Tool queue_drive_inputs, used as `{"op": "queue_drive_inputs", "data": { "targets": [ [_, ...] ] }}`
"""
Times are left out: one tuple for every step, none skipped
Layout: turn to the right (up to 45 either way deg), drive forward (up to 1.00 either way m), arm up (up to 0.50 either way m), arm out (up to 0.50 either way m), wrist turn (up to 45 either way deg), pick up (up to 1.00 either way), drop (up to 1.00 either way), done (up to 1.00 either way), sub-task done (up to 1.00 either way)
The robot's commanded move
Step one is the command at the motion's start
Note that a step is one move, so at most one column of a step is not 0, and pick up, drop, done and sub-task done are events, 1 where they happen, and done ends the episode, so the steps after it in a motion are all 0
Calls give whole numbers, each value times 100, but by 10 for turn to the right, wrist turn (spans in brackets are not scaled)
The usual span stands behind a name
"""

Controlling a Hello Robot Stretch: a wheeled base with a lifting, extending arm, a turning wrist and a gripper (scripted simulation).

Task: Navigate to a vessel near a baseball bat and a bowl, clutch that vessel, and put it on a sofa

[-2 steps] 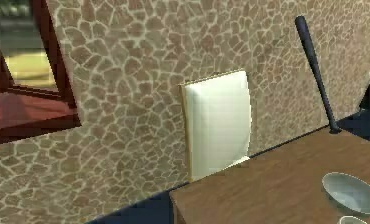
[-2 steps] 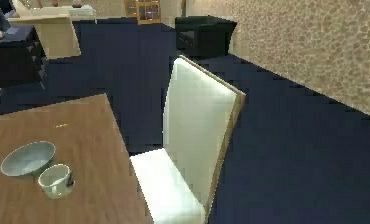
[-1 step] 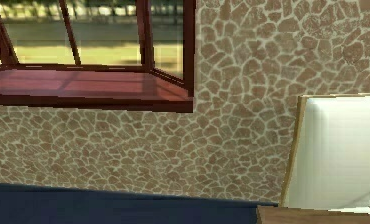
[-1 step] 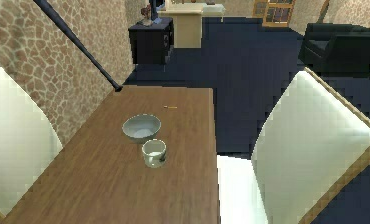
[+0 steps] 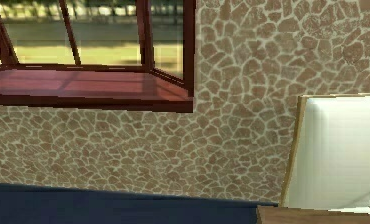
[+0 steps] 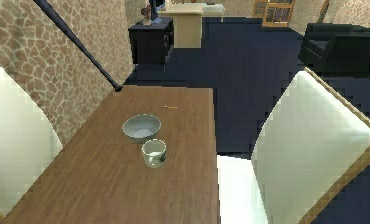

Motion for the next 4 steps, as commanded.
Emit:
{"op": "queue_drive_inputs", "data": {
  "targets": [
    [0, 0, 38, 0, 0, 0, 0, 0, 0],
    [0, 0, 0, 30, 0, 0, 0, 0, 0],
    [0, 0, 0, 0, 450, 0, 0, 0, 0],
    [0, 0, 0, 0, 450, 0, 0, 0, 0]
  ]
}}
